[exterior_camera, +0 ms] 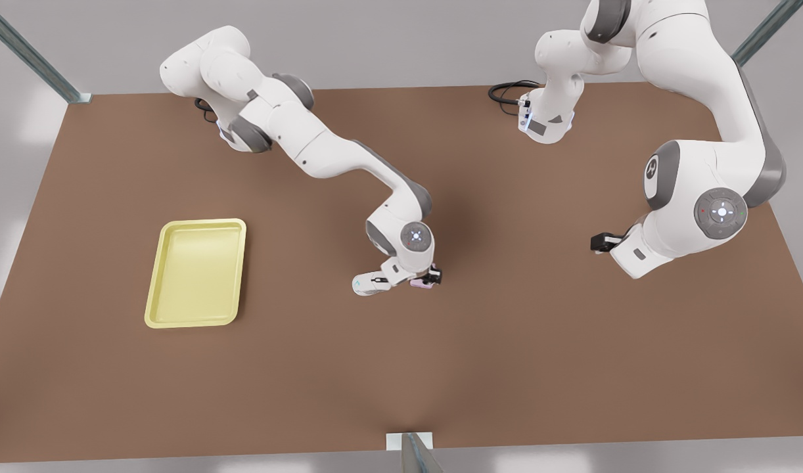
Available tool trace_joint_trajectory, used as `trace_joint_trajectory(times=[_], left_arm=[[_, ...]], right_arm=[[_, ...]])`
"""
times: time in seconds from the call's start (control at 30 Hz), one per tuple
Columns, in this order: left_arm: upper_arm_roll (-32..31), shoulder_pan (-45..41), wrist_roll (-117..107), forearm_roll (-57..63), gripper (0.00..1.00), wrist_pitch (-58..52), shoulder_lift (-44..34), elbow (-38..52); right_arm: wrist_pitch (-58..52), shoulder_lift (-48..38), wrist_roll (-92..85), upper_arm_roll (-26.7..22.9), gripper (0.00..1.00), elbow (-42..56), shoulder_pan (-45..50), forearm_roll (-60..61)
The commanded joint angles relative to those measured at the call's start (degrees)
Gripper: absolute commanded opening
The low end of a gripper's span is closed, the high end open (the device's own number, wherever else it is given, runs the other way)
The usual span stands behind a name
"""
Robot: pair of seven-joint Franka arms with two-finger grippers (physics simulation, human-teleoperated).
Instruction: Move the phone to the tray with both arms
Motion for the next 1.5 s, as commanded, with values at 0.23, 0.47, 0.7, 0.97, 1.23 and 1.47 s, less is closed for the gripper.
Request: trace_joint_trajectory(times=[0.23, 0.47, 0.7, 0.97, 1.23, 1.47], left_arm=[[0.0, 0.0, 0.4, 0.1, 1.00, 0.0, 0.0, 0.0], [0.0, 0.0, 0.5, 0.1, 1.00, 0.1, 0.0, 0.0], [0.0, 0.0, 0.5, 0.1, 1.00, 0.1, 0.0, 0.0], [0.0, 0.0, 0.5, 0.2, 1.00, 0.0, -0.1, 0.0], [0.0, 0.0, 0.6, 0.1, 1.00, 0.1, 0.0, 0.0], [0.0, 0.0, 0.6, 0.2, 1.00, 0.1, -0.1, 0.1]], right_arm=[[0.5, 0.4, -1.4, 2.5, 1.00, 0.1, 0.8, -1.5], [2.3, 1.8, -2.7, 2.5, 1.00, -0.6, 1.3, -2.2], [3.0, 2.4, -2.7, 2.8, 1.00, -0.6, 1.6, -2.0], [3.0, 2.4, -3.2, 2.7, 0.93, -0.7, 1.5, -1.6], [2.5, 2.2, -3.3, 2.6, 0.85, -0.6, 1.4, -1.5], [2.6, 2.0, -3.2, 2.6, 0.83, -0.6, 1.4, -1.5]])
